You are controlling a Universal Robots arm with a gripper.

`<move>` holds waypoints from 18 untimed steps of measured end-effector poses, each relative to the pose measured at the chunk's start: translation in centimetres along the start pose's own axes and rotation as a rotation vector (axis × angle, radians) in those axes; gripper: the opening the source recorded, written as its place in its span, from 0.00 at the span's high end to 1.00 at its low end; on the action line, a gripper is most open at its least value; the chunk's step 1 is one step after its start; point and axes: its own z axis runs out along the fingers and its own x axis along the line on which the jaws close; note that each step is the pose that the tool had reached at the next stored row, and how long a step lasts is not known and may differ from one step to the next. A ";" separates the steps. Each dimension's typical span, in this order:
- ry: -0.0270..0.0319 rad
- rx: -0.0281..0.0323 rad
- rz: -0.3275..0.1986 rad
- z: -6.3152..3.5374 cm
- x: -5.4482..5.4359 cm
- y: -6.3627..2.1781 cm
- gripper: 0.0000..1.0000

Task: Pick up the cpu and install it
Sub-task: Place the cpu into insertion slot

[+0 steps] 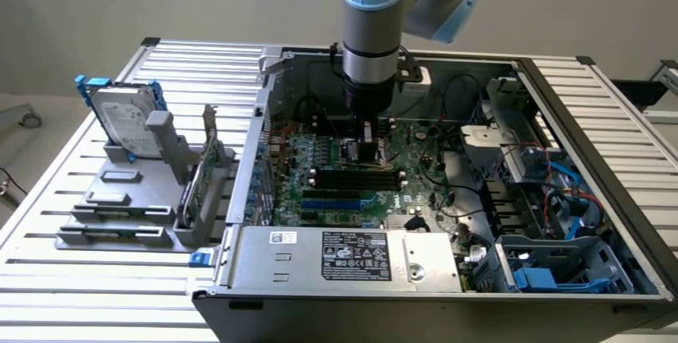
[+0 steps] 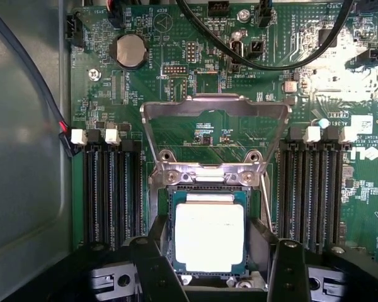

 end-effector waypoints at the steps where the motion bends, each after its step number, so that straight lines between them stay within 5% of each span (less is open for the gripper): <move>1: 0.0000 0.0000 0.000 -0.03 0.0 0.00 0.38; 18: 0.0002 0.0000 0.000 -1.56 0.1 0.08 0.38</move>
